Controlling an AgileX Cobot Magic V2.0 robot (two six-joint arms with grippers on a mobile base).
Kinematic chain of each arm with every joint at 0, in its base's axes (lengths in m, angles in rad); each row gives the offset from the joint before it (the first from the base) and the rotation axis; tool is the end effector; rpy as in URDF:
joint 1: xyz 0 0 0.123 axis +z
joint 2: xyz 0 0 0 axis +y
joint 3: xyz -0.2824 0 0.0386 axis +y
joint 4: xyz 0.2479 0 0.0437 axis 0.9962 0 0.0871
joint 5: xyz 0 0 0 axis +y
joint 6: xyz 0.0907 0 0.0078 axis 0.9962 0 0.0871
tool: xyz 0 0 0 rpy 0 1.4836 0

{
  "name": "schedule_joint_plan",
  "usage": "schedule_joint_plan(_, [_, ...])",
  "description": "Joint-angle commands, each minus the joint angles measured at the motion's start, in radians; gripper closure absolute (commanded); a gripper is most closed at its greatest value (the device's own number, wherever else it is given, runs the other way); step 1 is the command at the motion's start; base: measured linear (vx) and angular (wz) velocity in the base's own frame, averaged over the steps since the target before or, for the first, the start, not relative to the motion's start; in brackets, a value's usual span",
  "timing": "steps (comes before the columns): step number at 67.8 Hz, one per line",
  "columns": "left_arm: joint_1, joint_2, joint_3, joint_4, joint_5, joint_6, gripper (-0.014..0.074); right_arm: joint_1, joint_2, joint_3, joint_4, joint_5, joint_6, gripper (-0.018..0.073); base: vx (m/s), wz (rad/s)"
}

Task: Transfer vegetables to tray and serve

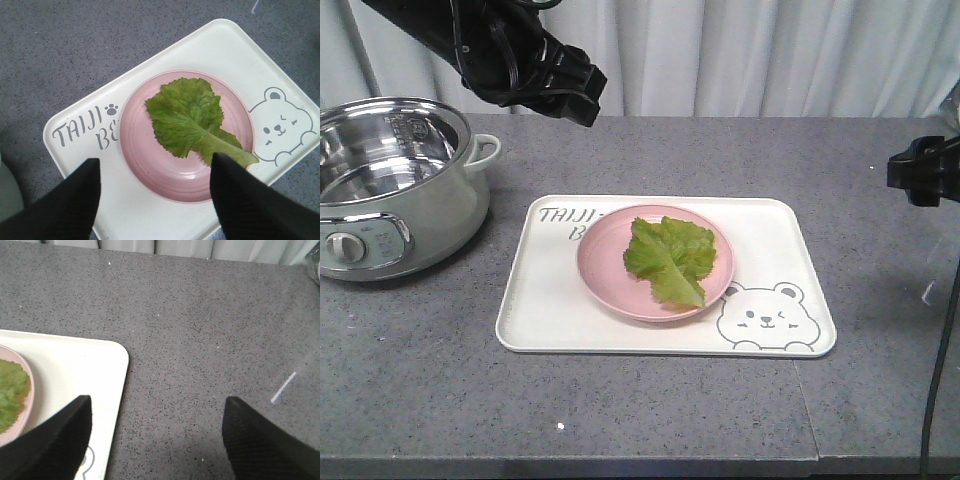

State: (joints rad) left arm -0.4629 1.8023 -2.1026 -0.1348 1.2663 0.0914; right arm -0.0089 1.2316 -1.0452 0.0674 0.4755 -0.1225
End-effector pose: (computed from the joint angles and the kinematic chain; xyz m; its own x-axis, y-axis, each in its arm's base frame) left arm 0.3383 -0.1819 0.4346 -0.6604 0.3858 -0.6443 0.5505 0.8322 -0.0659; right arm 0.2705 0.0004 0.3497 -0.5407 -0.0577 -0.8393 -0.0509 0.9981 -0.0358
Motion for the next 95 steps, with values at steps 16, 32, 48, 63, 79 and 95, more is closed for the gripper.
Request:
schedule_joint_plan(16, [-0.001, -0.046, -0.027, -0.012, -0.016, -0.008, 0.0150, -0.002, -0.028, -0.030, 0.077, 0.091, -0.014, 0.0029, 0.00, 0.00])
schedule_joint_plan(32, [-0.002, -0.046, -0.027, -0.021, -0.017, -0.009, 0.0150, -0.002, -0.027, -0.056, 0.178, 0.232, -0.039, 0.0032, 0.00, 0.00])
schedule_joint_plan(48, [-0.002, -0.046, -0.027, -0.021, -0.017, -0.009, 0.0150, -0.002, -0.002, -0.056, 0.266, 0.369, -0.049, 0.0032, 0.00, 0.00])
schedule_joint_plan(63, [-0.002, -0.046, -0.025, 0.001, -0.017, -0.015, 0.0150, -0.002, 0.084, -0.135, 0.283, 0.397, -0.074, 0.0032, 0.00, 0.00])
schedule_joint_plan(79, [-0.001, -0.045, 0.021, 0.135, -0.017, -0.121, 0.0150, -0.003, 0.248, -0.343, 0.277, 0.496, -0.097, 0.0032, 0.00, 0.00])
schedule_joint_plan(95, [-0.001, -0.045, 0.251, 0.197, -0.022, -0.156, 0.0154, -0.003, 0.348, -0.354, 0.251, 0.514, -0.101, 0.0032, 0.00, 0.00])
